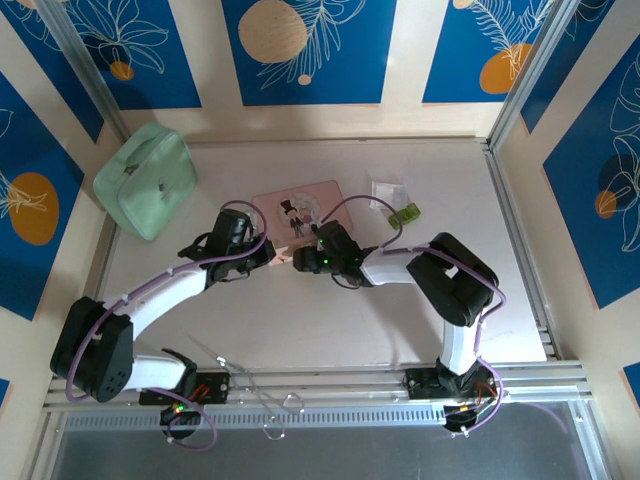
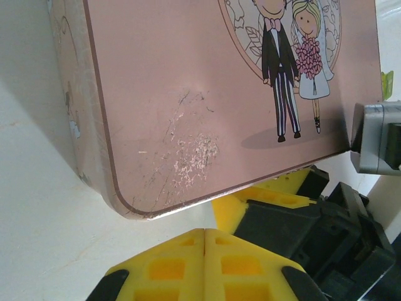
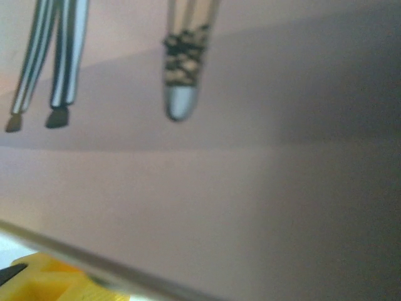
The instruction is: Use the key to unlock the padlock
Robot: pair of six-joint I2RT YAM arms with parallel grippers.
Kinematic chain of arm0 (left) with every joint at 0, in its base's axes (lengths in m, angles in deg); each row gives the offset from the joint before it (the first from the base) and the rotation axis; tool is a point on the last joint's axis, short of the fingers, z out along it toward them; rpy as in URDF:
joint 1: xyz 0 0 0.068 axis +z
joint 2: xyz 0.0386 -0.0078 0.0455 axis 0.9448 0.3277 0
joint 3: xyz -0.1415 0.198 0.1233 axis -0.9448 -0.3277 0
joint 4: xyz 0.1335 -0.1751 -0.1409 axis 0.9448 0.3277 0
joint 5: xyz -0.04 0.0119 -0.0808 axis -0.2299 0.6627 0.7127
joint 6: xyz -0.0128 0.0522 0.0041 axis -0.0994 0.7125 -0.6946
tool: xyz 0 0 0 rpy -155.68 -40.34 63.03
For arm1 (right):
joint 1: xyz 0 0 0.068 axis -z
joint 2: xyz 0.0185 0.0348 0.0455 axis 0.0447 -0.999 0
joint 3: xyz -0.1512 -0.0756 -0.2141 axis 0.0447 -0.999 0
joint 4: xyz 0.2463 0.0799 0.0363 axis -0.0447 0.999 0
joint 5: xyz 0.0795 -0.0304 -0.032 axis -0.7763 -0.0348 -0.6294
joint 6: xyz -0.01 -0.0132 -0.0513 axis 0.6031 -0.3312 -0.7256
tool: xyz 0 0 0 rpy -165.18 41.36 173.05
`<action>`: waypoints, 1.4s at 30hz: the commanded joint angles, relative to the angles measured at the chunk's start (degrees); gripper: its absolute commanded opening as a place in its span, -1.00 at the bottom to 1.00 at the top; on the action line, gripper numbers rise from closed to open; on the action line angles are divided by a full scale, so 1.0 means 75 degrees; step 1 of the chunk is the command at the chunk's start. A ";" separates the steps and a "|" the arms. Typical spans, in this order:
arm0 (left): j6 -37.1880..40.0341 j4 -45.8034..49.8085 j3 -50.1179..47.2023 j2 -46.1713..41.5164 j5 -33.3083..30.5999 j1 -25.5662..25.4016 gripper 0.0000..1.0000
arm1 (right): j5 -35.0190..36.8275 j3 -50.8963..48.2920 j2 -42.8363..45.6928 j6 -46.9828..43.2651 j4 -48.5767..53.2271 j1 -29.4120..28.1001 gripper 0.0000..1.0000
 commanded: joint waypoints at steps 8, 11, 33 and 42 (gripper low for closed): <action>-0.0086 -0.0078 -0.0108 -0.0073 0.0054 0.0111 -0.98 | 0.0380 0.0428 -0.0500 -0.0101 0.1341 -0.0132 -0.09; -0.0091 -0.0061 -0.0120 -0.0097 0.0041 0.0111 -0.98 | 0.0373 0.0375 -0.0436 -0.0041 0.1326 -0.0131 -0.22; -0.0095 -0.0219 -0.0189 0.0057 0.0062 0.0208 -1.00 | 0.0103 -0.0545 0.0825 0.0741 0.1631 -0.0001 -0.58; -0.0255 -0.0367 -0.0202 0.0187 0.0064 0.0207 -1.00 | -0.0535 -0.0675 0.0636 0.0944 0.0922 0.0384 -0.66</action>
